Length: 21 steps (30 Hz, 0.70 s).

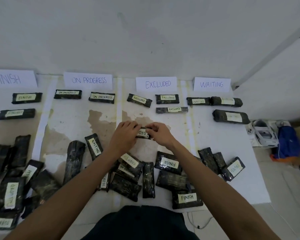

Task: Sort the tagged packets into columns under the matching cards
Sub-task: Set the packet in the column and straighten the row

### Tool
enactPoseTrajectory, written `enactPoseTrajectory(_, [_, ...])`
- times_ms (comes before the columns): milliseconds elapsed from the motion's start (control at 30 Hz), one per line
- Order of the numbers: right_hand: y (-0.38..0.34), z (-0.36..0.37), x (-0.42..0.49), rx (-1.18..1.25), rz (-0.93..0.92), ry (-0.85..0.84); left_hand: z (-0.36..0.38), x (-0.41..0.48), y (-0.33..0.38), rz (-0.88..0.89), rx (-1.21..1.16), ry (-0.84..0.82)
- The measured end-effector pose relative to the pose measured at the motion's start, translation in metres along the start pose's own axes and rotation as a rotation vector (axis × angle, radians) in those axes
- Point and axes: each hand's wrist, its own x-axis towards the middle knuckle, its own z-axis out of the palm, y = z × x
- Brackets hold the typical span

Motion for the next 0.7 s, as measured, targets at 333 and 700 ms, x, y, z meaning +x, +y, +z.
enactPoseTrajectory(333, [0.001,-0.025,0.062,-0.444,-0.129,0.246,0.024,0.076,-0.033,-0.135,-0.067,-0.216])
enactPoseTrajectory(700, [0.023,-0.030,0.086,-0.839,-0.247,0.287,0.042,0.116,-0.048,-0.212,-0.125,-0.193])
